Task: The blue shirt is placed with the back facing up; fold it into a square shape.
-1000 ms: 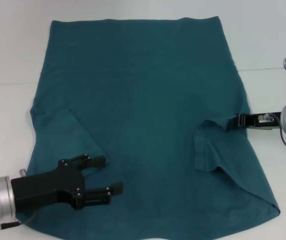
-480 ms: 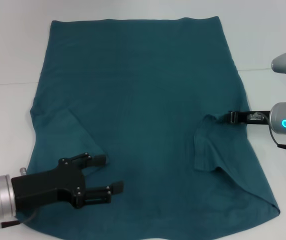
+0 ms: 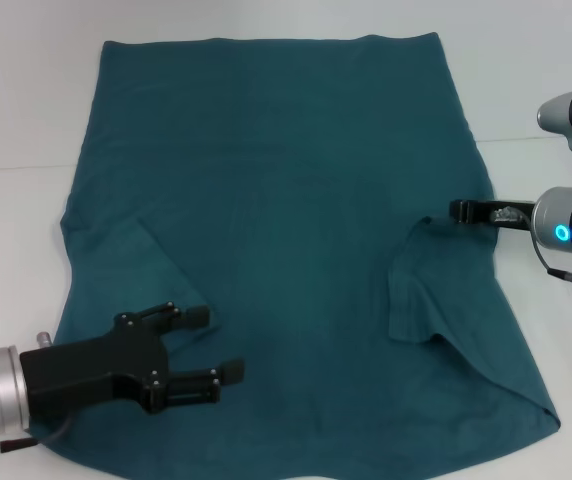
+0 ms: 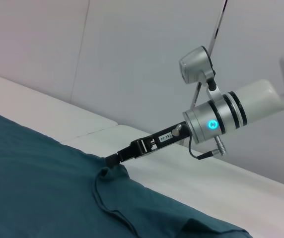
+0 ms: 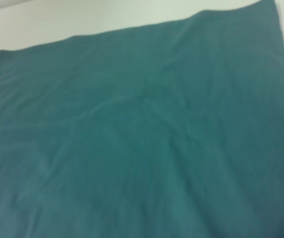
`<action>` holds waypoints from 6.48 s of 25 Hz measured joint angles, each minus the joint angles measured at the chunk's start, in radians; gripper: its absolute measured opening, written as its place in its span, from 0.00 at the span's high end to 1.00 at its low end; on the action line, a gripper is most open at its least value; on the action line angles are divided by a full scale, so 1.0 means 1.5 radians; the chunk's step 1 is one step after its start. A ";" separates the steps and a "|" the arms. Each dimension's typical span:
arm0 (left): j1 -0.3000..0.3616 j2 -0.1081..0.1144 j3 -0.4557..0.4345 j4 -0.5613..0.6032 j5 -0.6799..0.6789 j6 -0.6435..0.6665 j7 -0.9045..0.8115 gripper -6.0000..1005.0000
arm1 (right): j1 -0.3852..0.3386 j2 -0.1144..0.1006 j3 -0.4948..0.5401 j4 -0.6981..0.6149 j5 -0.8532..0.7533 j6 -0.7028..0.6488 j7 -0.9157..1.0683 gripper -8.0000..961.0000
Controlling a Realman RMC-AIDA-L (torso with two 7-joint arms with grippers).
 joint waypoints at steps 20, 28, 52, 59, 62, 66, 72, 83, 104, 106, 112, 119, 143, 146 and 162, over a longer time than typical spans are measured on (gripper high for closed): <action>0.006 0.002 -0.023 0.003 0.000 0.010 -0.026 0.10 | -0.052 -0.006 -0.042 -0.061 0.119 -0.076 -0.065 0.94; 0.017 0.003 -0.037 0.018 0.000 0.018 -0.088 0.10 | -0.123 -0.025 -0.033 -0.124 0.226 -0.281 -0.153 0.88; 0.098 0.017 -0.175 0.155 0.161 0.004 -0.433 0.10 | -0.147 -0.058 -0.009 -0.122 0.255 -0.431 -0.184 0.02; 0.103 0.023 -0.223 0.171 0.242 0.007 -0.458 0.10 | -0.145 -0.059 -0.013 -0.121 0.252 -0.433 -0.183 0.02; 0.103 0.024 -0.229 0.172 0.262 0.009 -0.465 0.10 | -0.143 -0.059 -0.011 -0.120 0.242 -0.433 -0.179 0.02; 0.100 0.026 -0.226 0.173 0.275 0.024 -0.474 0.10 | -0.143 -0.059 -0.009 -0.120 0.239 -0.433 -0.174 0.02; 0.086 0.027 -0.222 0.169 0.289 0.033 -0.476 0.10 | -0.143 -0.059 -0.008 -0.122 0.239 -0.435 -0.168 0.02; 0.064 0.029 -0.188 0.153 0.292 0.016 -0.487 0.10 | -0.144 -0.059 -0.009 -0.123 0.239 -0.435 -0.167 0.02; 0.052 0.029 -0.149 0.152 0.294 0.006 -0.499 0.10 | -0.143 -0.060 -0.014 -0.123 0.206 -0.462 -0.175 0.02; 0.052 0.030 -0.149 0.152 0.294 0.006 -0.499 0.10 | -0.142 -0.066 -0.014 -0.123 0.205 -0.490 -0.177 0.02; 0.052 0.031 -0.148 0.152 0.294 0.006 -0.499 0.10 | -0.142 -0.075 -0.014 -0.123 0.199 -0.533 -0.187 0.02; 0.050 0.033 -0.148 0.153 0.305 -0.001 -0.499 0.10 | -0.143 -0.077 -0.010 -0.121 0.193 -0.541 -0.187 0.02; 0.027 0.037 -0.145 0.151 0.336 -0.008 -0.503 0.25 | -0.142 -0.073 0.003 -0.122 0.198 -0.537 -0.185 0.02; 0.026 0.037 -0.140 0.151 0.337 -0.012 -0.509 0.31 | -0.141 -0.072 0.003 -0.122 0.198 -0.536 -0.186 0.02; 0.020 0.037 -0.138 0.151 0.345 -0.018 -0.512 0.98 | -0.141 -0.072 0.003 -0.122 0.198 -0.529 -0.185 0.02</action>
